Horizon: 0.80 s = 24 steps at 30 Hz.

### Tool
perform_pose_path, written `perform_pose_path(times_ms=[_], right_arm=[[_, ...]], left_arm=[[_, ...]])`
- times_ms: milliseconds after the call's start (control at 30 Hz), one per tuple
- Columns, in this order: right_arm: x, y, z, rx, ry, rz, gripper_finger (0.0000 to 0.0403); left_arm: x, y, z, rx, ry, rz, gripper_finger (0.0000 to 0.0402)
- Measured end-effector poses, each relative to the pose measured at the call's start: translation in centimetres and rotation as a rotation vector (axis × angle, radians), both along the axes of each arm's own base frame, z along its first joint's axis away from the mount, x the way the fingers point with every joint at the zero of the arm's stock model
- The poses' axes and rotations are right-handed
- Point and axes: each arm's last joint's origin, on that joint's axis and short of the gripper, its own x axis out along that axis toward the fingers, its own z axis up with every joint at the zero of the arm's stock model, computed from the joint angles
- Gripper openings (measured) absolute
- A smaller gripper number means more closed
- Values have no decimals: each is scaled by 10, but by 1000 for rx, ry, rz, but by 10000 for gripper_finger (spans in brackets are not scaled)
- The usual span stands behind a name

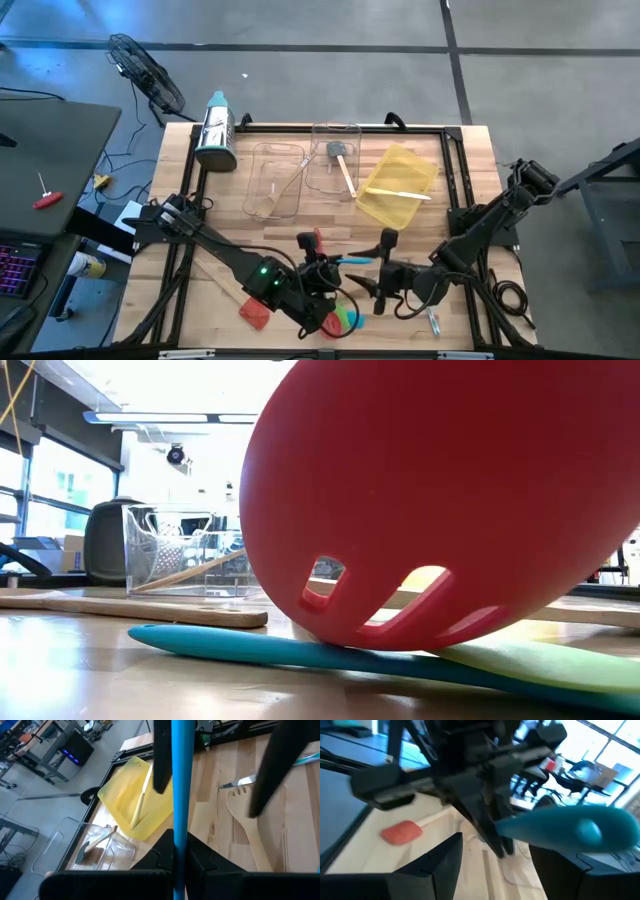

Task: Pick & Place Kitchen Items
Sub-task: Put the top blue spatula into the right transparent bin

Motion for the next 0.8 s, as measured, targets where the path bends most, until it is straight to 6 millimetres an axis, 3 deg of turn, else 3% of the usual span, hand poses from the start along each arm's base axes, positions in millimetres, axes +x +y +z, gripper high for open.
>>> perform_pose_path(times_ms=[433, 600, 800], right_arm=[[1, 1, 3, -17, -13, 49, 207], [1, 1, 3, -41, -10, 51, 147], [2, 1, 3, -37, -7, 75, 37]], left_arm=[[0, 0, -1, -11, 10, -12, 7], [0, -1, -1, -18, 16, -19, 7], [1, -2, -3, -21, 34, -37, 7]])
